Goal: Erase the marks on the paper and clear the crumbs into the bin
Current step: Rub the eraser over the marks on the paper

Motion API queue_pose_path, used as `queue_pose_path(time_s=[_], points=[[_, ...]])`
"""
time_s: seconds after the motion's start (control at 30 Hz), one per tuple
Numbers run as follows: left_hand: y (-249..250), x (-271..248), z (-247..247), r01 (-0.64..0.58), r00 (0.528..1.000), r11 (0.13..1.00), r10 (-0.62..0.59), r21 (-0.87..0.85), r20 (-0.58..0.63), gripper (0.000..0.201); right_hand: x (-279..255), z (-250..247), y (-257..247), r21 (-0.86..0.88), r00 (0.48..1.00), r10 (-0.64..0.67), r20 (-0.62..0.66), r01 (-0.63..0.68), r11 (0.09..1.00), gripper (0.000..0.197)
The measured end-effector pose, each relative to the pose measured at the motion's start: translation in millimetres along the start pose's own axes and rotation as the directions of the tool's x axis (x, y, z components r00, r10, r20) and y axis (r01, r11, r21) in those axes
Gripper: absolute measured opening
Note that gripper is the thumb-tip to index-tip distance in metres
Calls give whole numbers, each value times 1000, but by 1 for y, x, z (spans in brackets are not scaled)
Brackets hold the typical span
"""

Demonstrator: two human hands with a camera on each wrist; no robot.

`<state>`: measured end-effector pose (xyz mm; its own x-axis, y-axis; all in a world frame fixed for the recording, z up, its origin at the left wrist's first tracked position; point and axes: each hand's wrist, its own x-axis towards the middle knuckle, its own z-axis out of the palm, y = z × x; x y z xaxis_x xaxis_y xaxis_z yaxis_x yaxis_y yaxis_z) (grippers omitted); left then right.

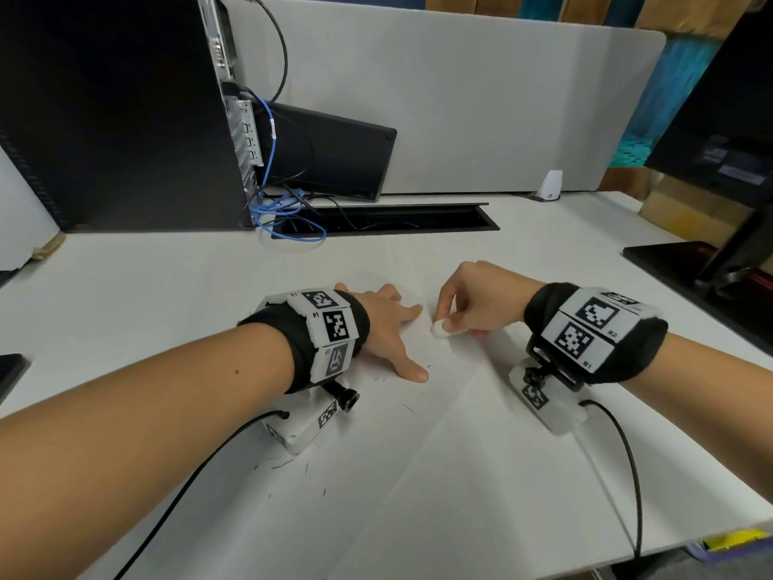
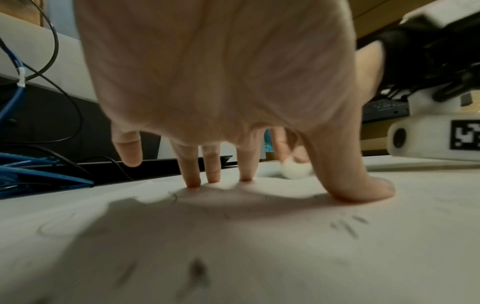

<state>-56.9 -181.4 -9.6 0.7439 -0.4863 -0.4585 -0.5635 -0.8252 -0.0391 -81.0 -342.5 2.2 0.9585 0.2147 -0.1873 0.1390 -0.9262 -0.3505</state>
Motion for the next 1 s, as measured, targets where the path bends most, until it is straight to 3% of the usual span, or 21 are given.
queue_pose_path(time_s=[0.07,0.2,0.33,0.47,0.63,0.77,1.0], points=[[0,1,0,3,1000,1000,-3,12,-2,105,-3,2,-2,33,997,-31,68,29,999,13],[0,1,-1,5,1000,1000,-5,19,0,105,1,-2,3,14,1000,23,-14,-22,1000,14],[0,2,0,4,1000,1000,-4,19,2,105,-4,3,-2,52,996,-22,91,18,998,12],[1,0,-1,-6,1000,1000,6,29,6,104,3,-4,4,20,999,34,2,-34,999,13],[-1,0,-1,-21,1000,999,21,36,-12,102,-6,4,-4,103,986,-45,157,29,994,10],[-5,-1,0,-23,1000,1000,23,-10,3,103,9,-9,0,127,1000,6,3,-6,992,9],[-8,-1,2,-13,999,1000,12,-25,-32,111,19,-4,-4,161,994,-31,107,13,987,12]])
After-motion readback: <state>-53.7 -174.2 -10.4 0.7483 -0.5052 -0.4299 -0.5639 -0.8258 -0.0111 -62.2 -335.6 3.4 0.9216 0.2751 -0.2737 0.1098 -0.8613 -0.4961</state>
